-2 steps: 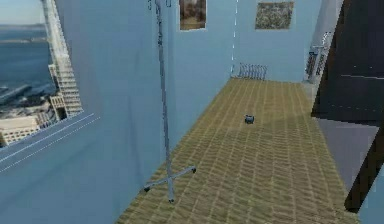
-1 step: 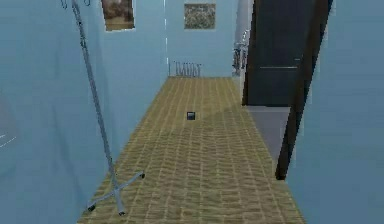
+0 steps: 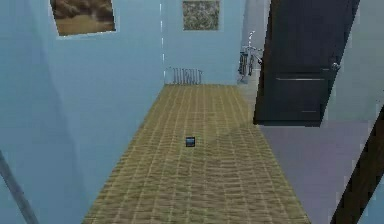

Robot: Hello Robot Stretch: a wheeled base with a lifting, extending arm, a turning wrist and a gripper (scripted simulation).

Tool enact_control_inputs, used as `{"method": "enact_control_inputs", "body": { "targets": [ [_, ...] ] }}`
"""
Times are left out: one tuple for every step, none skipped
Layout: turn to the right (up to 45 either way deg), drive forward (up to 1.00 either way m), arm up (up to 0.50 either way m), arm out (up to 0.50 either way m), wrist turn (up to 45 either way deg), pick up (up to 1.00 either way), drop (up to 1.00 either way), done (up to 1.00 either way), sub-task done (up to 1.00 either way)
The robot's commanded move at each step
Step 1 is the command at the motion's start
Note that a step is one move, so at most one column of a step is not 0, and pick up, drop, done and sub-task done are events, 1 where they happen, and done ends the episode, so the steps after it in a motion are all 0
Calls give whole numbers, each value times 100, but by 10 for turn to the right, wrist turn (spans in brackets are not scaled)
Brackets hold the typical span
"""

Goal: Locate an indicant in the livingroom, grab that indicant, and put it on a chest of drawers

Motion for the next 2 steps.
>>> {"method": "enact_control_inputs", "body": {
  "targets": [
    [90, 0, 0, 0, 0, 0, 0, 0, 0],
    [0, 30, 0, 0, 0, 0, 0, 0, 0]
  ]
}}
